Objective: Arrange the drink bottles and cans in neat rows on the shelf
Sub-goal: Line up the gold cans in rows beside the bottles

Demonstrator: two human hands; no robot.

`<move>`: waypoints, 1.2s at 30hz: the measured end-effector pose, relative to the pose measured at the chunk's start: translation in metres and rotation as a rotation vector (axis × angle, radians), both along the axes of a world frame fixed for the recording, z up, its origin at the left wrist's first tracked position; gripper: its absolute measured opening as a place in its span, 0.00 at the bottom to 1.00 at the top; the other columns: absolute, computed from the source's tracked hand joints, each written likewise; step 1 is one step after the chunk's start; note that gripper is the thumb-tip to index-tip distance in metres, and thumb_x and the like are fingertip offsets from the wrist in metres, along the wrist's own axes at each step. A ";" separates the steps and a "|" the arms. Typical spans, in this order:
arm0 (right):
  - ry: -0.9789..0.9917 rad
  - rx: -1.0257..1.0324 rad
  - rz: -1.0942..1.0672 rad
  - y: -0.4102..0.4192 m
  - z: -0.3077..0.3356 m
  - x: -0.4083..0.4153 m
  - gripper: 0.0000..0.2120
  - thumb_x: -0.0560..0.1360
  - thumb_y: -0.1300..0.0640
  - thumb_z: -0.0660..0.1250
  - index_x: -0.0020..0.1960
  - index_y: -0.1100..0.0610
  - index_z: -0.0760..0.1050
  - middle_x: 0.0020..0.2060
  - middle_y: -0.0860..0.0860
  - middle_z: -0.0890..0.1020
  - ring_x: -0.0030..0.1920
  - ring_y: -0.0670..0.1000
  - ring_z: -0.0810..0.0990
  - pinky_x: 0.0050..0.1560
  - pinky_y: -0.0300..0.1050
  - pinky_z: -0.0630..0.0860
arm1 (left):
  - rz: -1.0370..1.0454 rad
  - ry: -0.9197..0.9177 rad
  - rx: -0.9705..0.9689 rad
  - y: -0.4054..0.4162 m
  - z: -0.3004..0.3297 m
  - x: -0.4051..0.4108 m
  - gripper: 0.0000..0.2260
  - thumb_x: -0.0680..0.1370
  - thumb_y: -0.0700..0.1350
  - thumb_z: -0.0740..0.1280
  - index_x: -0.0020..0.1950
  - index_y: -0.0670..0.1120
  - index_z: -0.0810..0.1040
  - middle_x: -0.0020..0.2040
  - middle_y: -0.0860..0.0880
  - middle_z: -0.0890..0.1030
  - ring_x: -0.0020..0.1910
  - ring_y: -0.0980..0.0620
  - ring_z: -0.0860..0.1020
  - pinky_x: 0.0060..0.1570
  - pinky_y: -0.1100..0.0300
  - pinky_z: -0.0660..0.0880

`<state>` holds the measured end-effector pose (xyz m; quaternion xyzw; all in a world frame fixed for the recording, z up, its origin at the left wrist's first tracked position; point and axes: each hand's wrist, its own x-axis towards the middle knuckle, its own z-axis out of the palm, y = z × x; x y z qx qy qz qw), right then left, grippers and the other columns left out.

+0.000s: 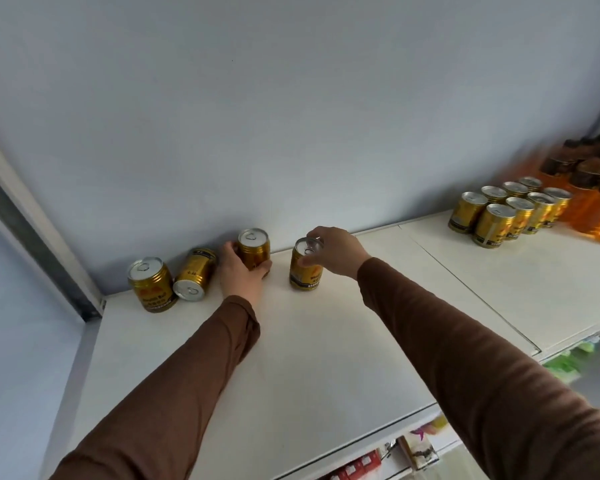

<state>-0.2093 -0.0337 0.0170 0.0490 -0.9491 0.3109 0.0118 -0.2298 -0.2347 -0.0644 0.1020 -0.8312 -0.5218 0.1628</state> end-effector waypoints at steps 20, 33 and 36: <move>0.270 -0.103 -0.609 0.279 0.006 0.185 0.29 0.67 0.42 0.75 0.64 0.50 0.75 0.55 0.49 0.82 0.52 0.49 0.79 0.52 0.50 0.80 | -0.798 0.159 0.111 0.292 0.047 0.103 0.29 0.66 0.45 0.81 0.62 0.54 0.72 0.56 0.59 0.79 0.56 0.60 0.77 0.52 0.69 0.73; 0.279 -0.055 -0.602 0.506 0.013 0.245 0.29 0.67 0.38 0.74 0.64 0.49 0.76 0.54 0.46 0.82 0.48 0.45 0.77 0.45 0.40 0.71 | -0.794 0.123 0.090 0.518 0.044 0.158 0.28 0.66 0.50 0.81 0.60 0.59 0.71 0.57 0.65 0.78 0.54 0.67 0.76 0.51 0.67 0.72; 0.279 -0.057 -0.584 0.541 0.013 0.231 0.29 0.67 0.38 0.74 0.64 0.49 0.76 0.53 0.46 0.82 0.48 0.46 0.78 0.46 0.41 0.72 | -0.772 0.108 0.065 0.552 0.040 0.148 0.28 0.66 0.52 0.81 0.61 0.58 0.71 0.57 0.64 0.78 0.56 0.65 0.76 0.53 0.63 0.73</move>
